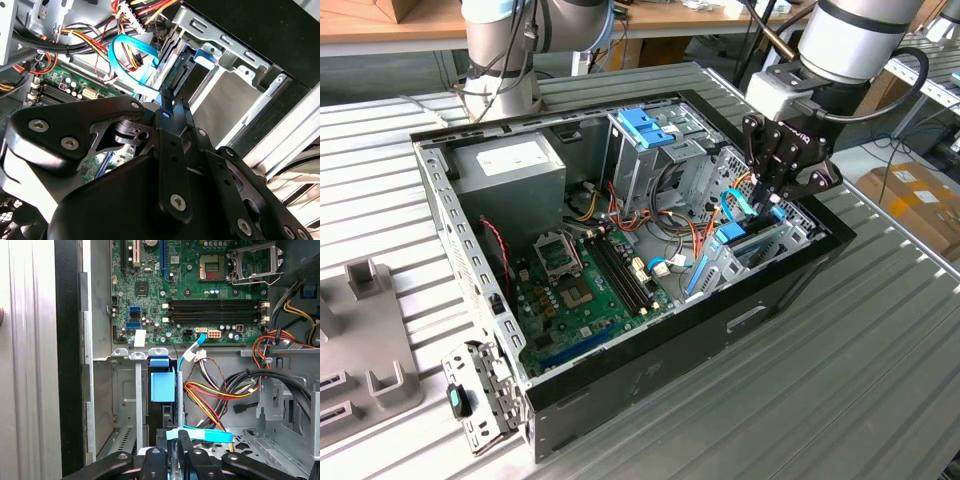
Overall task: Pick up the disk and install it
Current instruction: 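Insert the second disk wire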
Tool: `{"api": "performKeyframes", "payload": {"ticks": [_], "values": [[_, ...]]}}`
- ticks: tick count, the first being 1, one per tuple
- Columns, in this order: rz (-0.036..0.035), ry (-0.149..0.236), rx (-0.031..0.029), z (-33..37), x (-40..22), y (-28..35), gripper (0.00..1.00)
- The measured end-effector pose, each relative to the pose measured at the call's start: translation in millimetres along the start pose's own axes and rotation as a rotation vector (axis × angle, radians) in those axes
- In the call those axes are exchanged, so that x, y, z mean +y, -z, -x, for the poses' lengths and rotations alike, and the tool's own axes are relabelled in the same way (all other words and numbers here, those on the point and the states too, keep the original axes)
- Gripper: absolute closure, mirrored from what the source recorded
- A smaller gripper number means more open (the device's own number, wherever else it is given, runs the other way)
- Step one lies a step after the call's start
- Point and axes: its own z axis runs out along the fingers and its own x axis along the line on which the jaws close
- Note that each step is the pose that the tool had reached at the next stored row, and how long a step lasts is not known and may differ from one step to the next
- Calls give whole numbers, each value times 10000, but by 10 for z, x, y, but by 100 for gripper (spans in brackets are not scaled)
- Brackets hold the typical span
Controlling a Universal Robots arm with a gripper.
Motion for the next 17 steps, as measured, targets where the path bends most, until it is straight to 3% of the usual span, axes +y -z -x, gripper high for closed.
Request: {"api": "performKeyframes", "payload": {"ticks": [9, 17], "values": [[-1, 19, 0, 4, 0, 10, 76], [-3, 70, -4, 5, -19, 79, 76]]}}
